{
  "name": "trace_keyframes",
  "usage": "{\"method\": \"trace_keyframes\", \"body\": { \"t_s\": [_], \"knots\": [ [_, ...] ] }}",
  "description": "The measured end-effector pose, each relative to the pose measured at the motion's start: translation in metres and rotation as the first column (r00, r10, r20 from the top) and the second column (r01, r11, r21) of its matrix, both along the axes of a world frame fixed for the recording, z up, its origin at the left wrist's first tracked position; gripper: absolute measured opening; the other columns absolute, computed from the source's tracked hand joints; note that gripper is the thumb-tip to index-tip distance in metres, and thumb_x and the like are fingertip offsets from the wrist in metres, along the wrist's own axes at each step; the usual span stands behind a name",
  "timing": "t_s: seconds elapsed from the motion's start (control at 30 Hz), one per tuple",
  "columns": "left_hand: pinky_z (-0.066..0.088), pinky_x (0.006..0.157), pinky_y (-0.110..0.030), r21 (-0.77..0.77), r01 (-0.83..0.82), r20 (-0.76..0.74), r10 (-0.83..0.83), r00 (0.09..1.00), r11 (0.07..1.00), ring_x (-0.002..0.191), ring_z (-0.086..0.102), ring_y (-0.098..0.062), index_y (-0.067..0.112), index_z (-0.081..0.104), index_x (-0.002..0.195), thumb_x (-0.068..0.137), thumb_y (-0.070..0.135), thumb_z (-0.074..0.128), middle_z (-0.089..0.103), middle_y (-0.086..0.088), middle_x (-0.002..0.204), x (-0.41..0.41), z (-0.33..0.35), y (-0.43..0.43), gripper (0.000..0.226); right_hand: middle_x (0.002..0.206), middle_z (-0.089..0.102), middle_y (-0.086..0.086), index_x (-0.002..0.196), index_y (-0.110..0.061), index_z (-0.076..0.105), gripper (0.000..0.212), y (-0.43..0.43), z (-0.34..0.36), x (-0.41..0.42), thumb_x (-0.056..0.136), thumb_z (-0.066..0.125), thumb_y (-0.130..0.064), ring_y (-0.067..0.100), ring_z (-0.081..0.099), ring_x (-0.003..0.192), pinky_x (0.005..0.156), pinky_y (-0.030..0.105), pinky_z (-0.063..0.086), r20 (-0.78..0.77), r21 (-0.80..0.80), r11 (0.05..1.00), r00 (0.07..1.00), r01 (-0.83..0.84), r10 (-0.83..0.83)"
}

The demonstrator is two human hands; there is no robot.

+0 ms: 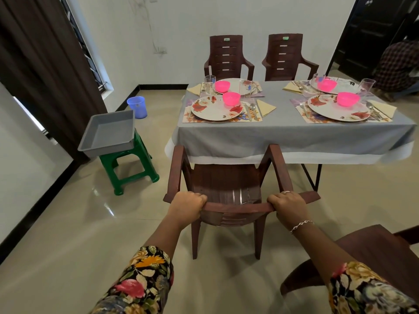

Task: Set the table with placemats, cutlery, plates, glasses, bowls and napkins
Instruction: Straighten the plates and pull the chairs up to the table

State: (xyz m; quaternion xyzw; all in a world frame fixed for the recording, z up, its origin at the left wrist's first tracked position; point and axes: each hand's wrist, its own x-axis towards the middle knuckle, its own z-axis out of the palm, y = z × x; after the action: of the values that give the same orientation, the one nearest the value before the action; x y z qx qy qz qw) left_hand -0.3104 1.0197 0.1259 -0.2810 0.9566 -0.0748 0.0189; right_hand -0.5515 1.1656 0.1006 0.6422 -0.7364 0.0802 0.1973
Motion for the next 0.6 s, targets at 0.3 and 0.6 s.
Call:
{"method": "trace_keyframes", "body": {
  "t_s": [0.3,0.6],
  "knots": [
    [0.044,0.078,-0.034,-0.030,-0.051,0.062,0.052,0.997,0.998,0.098,0.060,-0.027,0.016,0.052,0.108,0.090,0.014,0.044,0.063,-0.005,0.106,0.000,-0.003,0.003,0.020,0.063,0.063,0.005,0.070,-0.013,0.065,0.032,0.004,-0.003,0.009,0.045,0.077,0.002,0.028,0.062,0.057,0.055,0.032,0.050,-0.031,-0.005,0.994,0.993,0.113,-0.113],
    [0.030,0.105,-0.054,-0.070,-0.286,-0.414,0.233,0.880,0.956,0.122,0.049,-0.040,0.005,0.051,0.128,0.065,0.002,0.068,0.053,-0.022,0.129,0.013,-0.045,0.082,0.065,0.124,0.056,0.022,0.133,-0.008,0.037,0.088,0.110,-0.030,0.061,0.050,0.062,0.010,0.039,0.057,0.111,0.084,0.047,0.053,0.068,-0.014,0.936,0.934,0.352,-0.350]
  ]
}}
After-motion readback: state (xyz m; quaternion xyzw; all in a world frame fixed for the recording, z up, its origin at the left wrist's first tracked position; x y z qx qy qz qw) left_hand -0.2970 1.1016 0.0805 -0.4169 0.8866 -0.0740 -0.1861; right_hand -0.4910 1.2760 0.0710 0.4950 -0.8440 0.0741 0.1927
